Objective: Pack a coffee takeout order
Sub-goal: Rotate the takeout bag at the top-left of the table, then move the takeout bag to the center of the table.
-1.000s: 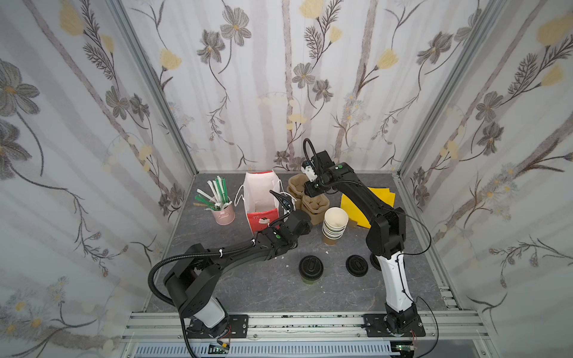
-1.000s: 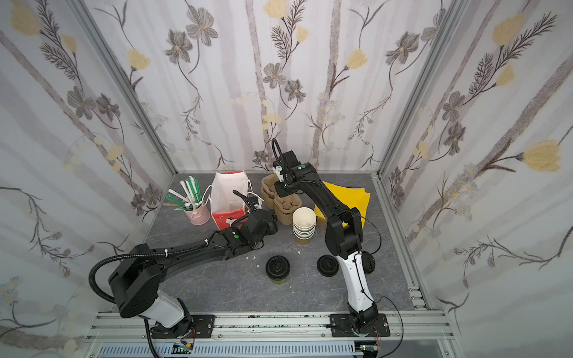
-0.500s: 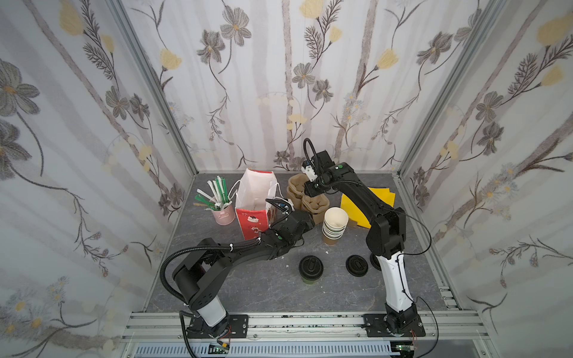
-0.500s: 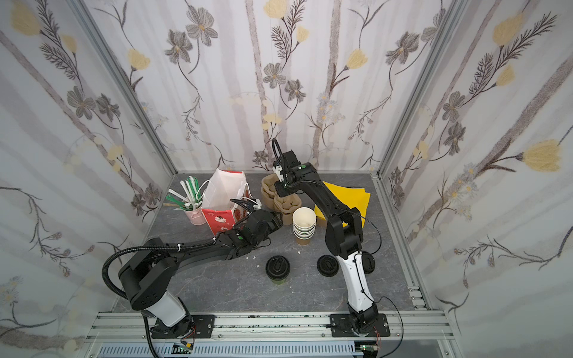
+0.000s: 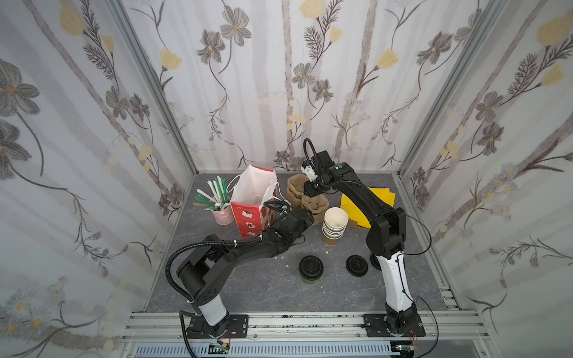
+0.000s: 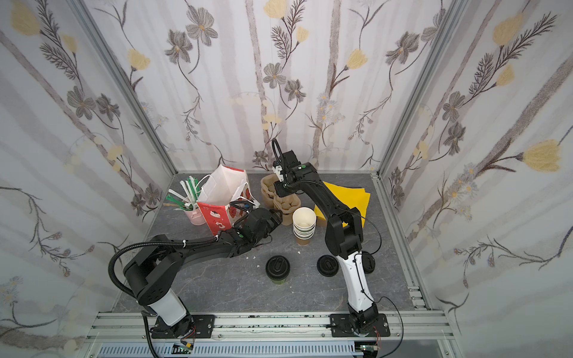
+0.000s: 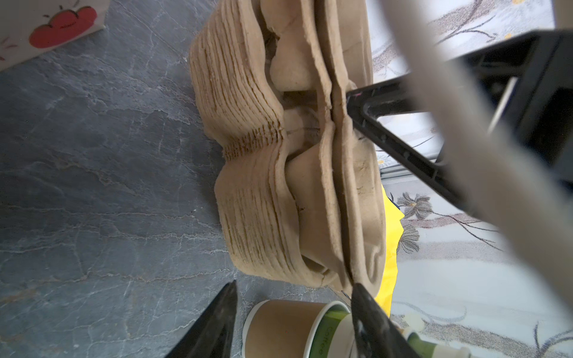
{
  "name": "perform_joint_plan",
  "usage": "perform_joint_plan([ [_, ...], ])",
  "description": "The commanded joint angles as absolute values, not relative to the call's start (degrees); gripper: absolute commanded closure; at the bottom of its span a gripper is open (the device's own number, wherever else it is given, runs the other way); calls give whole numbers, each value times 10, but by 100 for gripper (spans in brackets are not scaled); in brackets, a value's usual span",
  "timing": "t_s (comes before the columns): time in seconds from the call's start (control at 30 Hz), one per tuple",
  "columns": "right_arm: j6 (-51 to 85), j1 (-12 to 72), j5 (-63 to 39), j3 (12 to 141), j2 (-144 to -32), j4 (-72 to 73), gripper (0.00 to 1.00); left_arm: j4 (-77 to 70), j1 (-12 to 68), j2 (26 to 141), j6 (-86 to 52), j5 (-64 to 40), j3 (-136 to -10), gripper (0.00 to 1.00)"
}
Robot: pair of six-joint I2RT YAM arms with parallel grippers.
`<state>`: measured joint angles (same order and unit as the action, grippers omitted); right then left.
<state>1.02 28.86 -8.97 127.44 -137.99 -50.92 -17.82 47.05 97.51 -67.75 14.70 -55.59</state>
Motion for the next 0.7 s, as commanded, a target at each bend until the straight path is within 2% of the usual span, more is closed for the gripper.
perform_joint_plan([
  [0.0, 12, 288, -103, 1275, -1375, -487, 67, -203, 467, 983, -693, 133, -561, 39],
  [0.67, 15, 291, -97, 1274, -1359, -489, 66, -210, 457, 1008, -710, 124, -565, 38],
])
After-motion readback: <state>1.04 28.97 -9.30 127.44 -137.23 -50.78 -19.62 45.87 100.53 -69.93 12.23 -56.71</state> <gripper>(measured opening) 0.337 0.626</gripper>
